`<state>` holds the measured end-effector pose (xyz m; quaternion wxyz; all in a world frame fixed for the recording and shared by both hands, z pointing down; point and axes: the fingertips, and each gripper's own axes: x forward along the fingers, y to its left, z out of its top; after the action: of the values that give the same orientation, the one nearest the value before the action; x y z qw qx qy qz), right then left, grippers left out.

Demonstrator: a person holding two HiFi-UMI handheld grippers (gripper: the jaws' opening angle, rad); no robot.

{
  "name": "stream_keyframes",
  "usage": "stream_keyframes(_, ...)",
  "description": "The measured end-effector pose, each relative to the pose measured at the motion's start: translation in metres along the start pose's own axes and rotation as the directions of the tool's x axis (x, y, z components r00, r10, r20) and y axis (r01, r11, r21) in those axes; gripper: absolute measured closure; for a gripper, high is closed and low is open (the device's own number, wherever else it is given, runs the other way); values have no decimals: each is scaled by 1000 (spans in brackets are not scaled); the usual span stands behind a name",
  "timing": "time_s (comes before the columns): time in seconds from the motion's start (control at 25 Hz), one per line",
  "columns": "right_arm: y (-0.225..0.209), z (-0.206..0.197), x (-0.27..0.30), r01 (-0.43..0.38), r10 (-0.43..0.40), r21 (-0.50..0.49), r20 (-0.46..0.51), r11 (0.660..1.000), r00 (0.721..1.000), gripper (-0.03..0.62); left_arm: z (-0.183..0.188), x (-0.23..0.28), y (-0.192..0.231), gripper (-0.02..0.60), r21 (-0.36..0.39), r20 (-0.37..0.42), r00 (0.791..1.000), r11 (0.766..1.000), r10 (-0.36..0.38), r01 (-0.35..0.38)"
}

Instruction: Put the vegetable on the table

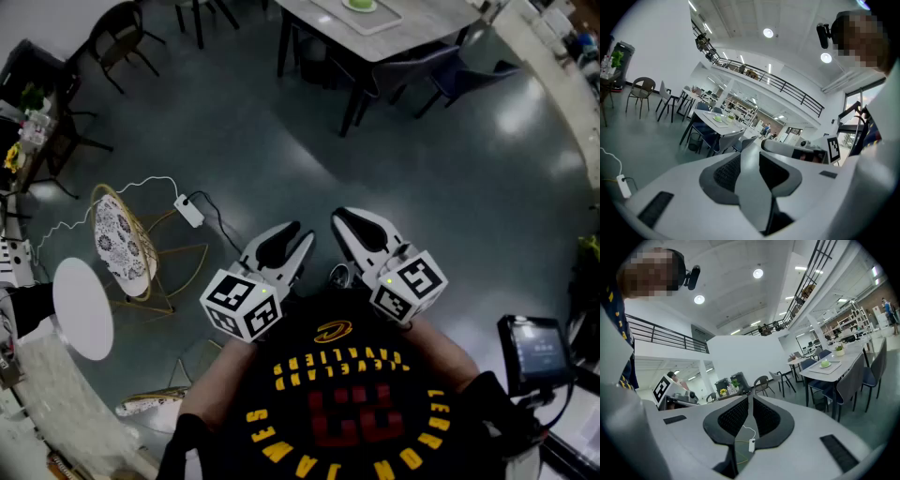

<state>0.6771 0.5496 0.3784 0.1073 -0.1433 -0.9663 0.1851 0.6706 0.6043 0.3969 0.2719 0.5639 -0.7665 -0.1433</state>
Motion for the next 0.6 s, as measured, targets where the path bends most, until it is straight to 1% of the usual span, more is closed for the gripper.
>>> stream_keyframes(0.16, -2, 1, 3, -3, 3, -6, -1, 1000, 1000, 553, 1, 5, 2, 454, -3, -4, 1000, 1000, -5, 5)
stream_keyframes(0.32, -4, 5, 6, -3, 3, 18, 32, 1000, 999, 553, 3, 7, 5, 454, 0, 0, 1000, 1000, -4, 4)
stream_keyframes(0.48, -13, -5, 6, 19, -20, 57, 7, 998, 1000, 553, 0, 10, 6, 454, -14, -10, 1000, 1000, 1, -1)
stream_keyframes(0.6, -20, -10, 2, 12, -11, 92, -6, 996, 1000, 553, 1, 16, 4, 455, -9, -6, 1000, 1000, 9, -9)
